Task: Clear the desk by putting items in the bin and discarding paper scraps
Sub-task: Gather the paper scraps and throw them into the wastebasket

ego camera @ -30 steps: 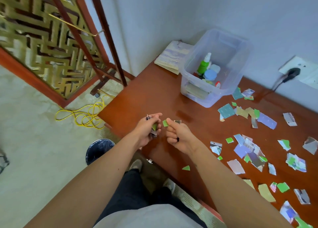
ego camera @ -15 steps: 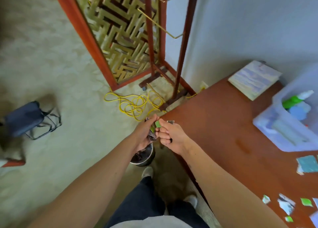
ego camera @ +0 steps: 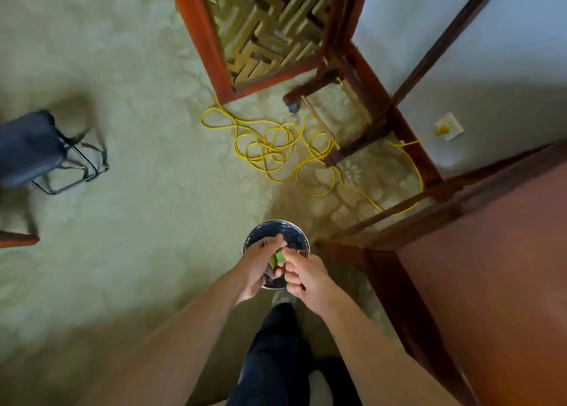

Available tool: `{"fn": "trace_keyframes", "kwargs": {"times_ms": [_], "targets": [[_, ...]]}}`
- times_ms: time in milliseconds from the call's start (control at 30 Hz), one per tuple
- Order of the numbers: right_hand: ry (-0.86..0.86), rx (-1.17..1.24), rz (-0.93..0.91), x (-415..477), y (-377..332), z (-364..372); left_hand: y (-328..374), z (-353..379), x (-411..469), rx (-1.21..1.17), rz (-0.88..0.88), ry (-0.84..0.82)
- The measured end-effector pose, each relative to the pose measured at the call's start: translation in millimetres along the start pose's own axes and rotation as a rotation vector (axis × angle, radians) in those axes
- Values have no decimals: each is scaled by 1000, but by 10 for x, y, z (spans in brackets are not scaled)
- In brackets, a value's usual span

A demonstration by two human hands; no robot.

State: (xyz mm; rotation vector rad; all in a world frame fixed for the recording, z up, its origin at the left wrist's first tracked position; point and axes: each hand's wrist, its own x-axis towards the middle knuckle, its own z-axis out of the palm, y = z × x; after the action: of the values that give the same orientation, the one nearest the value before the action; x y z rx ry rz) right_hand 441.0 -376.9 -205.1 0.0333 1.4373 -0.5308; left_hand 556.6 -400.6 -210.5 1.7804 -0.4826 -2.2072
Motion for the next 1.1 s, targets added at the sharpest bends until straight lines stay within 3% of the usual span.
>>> {"fn": "trace_keyframes", "kwargs": {"times_ms": [300, 533, 633, 833, 967, 1100], "targets": [[176, -122, 91, 1991, 553, -145, -873, -519, 1802, -108, -42, 39], [234, -42, 177, 2824, 878, -202, -1251, -653, 2480, -166, -186, 40], [194, 56, 220, 2943, 939, -220, -1327, -711, 2584, -202, -242, 23], [236, 73, 243, 2835, 904, -243, -1274, -726, 2481, -92, -239, 197], [329, 59, 95, 2479, 775, -250, -1146, -642, 2214, -93, -207, 295], [318, 58, 4, 1847, 645, -212, -869, -444, 1664, -87, -136, 318]]}}
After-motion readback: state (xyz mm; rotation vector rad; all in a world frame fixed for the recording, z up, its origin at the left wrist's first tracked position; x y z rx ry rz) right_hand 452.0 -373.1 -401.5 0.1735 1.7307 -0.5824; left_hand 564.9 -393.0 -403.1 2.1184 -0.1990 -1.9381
